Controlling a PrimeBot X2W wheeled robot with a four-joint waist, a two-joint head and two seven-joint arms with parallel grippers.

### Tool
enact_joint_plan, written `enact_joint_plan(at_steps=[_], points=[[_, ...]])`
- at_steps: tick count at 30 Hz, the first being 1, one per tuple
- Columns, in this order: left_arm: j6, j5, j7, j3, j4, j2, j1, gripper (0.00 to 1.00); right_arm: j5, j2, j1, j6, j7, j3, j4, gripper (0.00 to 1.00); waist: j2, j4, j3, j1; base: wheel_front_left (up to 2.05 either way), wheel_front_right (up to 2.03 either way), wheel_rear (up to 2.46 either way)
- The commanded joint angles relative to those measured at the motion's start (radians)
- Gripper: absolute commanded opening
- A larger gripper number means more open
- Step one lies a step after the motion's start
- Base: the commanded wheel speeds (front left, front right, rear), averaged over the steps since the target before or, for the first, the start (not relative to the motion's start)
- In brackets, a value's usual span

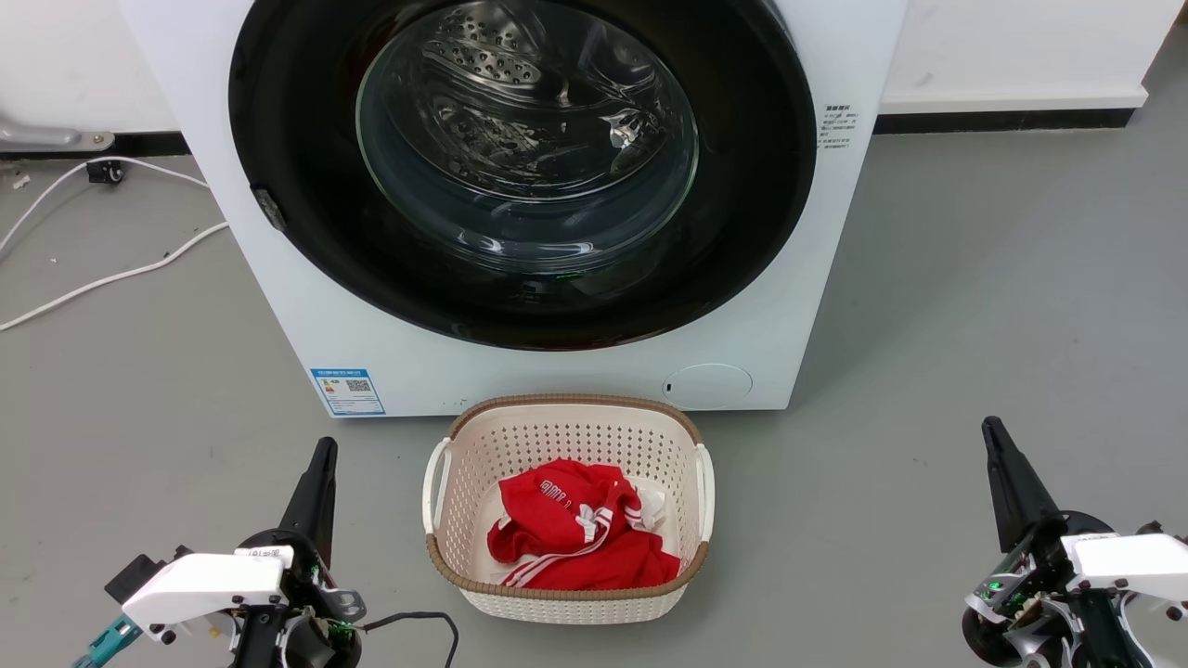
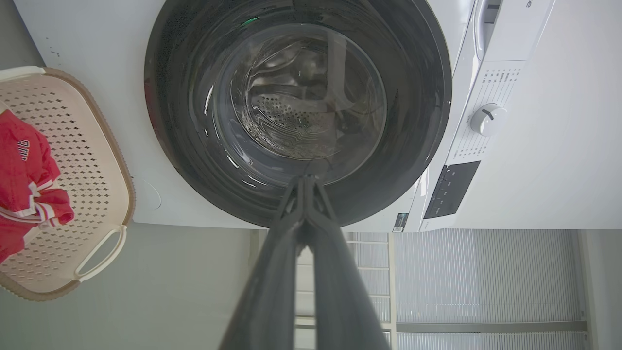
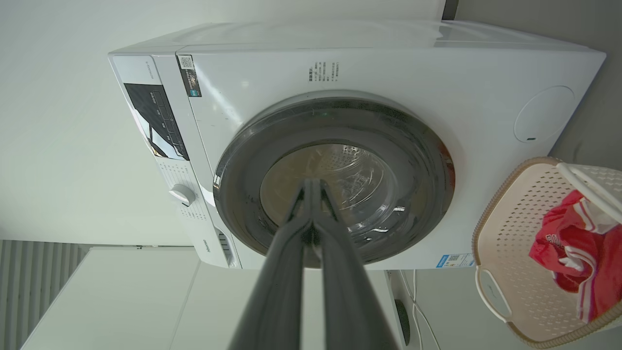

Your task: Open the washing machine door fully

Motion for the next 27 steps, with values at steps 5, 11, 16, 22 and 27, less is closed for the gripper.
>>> enact_joint_plan(at_steps=[5,11,16,22,27], points=[[0.000,0.001,0.001,0.001,0.000,0.000,0.000,1.00,-0.002,0.001,0.000,0.000,0.003,-0.001,0.000,1.00,0.0000,0.000,0.000,0.0000,0.00,0.00,0.00],[0.000,0.005,-0.020,-0.018,-0.006,-0.003,0.006,1.00,-0.013,0.004,0.013,0.000,-0.018,0.012,-0.010,1.00,0.0000,0.000,0.001,0.0000,0.00,0.00,0.00],[0.000,0.023,-0.046,-0.034,-0.031,-0.003,0.007,1.00,-0.031,0.005,0.022,0.000,-0.042,0.015,-0.036,1.00,0.0000,-0.001,0.001,0.0000,0.00,0.00,0.00],[0.000,0.102,-0.073,-0.018,-0.076,-0.004,0.007,1.00,-0.116,0.006,0.029,0.000,-0.069,0.013,-0.071,1.00,0.0000,-0.002,0.001,0.0000,0.00,0.00,0.00],[0.000,0.224,-0.095,-0.007,-0.114,-0.004,0.007,1.00,-0.267,0.007,0.029,0.000,-0.090,0.023,-0.112,1.00,0.0000,-0.004,0.002,0.0000,0.00,0.00,0.00]])
